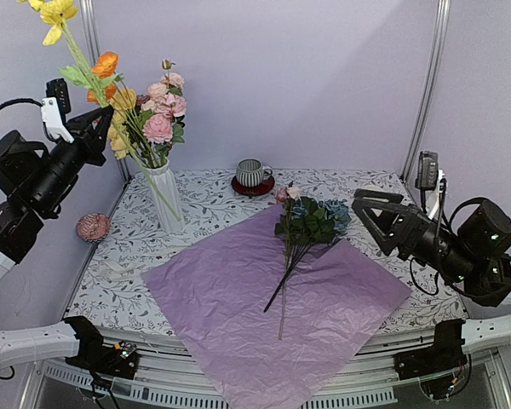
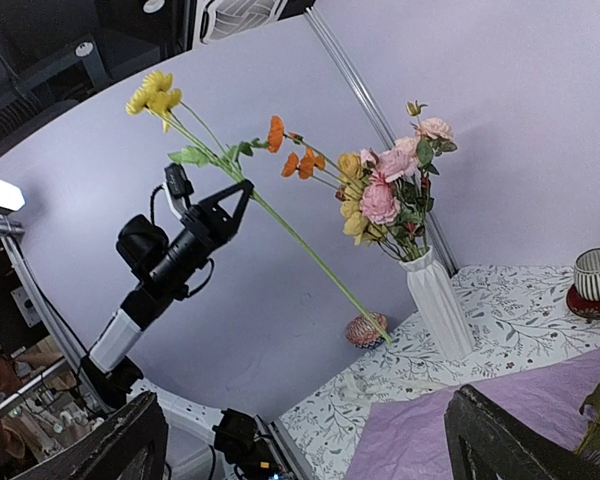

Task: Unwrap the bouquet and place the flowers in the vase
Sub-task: Place the fake flower in the vase.

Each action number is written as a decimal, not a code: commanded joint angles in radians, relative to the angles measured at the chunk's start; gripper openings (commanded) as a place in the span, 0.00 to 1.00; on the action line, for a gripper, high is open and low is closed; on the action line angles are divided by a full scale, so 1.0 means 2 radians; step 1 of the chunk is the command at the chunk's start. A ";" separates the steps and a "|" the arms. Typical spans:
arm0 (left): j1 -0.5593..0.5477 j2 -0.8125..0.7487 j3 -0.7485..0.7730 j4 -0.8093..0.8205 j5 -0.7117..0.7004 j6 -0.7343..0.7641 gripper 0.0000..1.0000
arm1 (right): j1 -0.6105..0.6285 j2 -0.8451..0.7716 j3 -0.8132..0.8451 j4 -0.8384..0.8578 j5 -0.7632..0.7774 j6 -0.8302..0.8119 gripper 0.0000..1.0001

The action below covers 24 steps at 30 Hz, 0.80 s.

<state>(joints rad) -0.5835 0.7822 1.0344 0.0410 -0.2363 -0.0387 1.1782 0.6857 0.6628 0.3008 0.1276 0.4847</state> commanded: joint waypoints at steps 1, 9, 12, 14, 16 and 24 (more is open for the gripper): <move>0.006 0.001 0.025 0.022 -0.021 0.035 0.00 | 0.003 0.027 0.017 -0.005 -0.001 -0.051 0.99; 0.006 -0.012 0.053 0.032 -0.047 0.096 0.00 | 0.002 0.108 0.025 -0.004 0.044 -0.108 0.99; 0.006 -0.010 0.059 0.054 -0.052 0.118 0.00 | 0.002 0.131 0.025 0.008 0.061 -0.122 0.99; 0.007 -0.004 0.063 0.069 -0.057 0.131 0.00 | 0.002 0.149 0.028 0.014 0.065 -0.133 0.99; 0.007 0.007 0.068 0.081 -0.062 0.140 0.00 | 0.002 0.168 0.034 0.014 0.074 -0.143 0.99; 0.012 0.047 0.060 0.152 -0.080 0.162 0.00 | -0.018 0.213 0.043 0.028 0.078 -0.159 0.99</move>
<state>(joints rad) -0.5804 0.8337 1.1580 0.2470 -0.3634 0.2405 1.1706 1.0908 0.7185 0.3138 0.2611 0.1978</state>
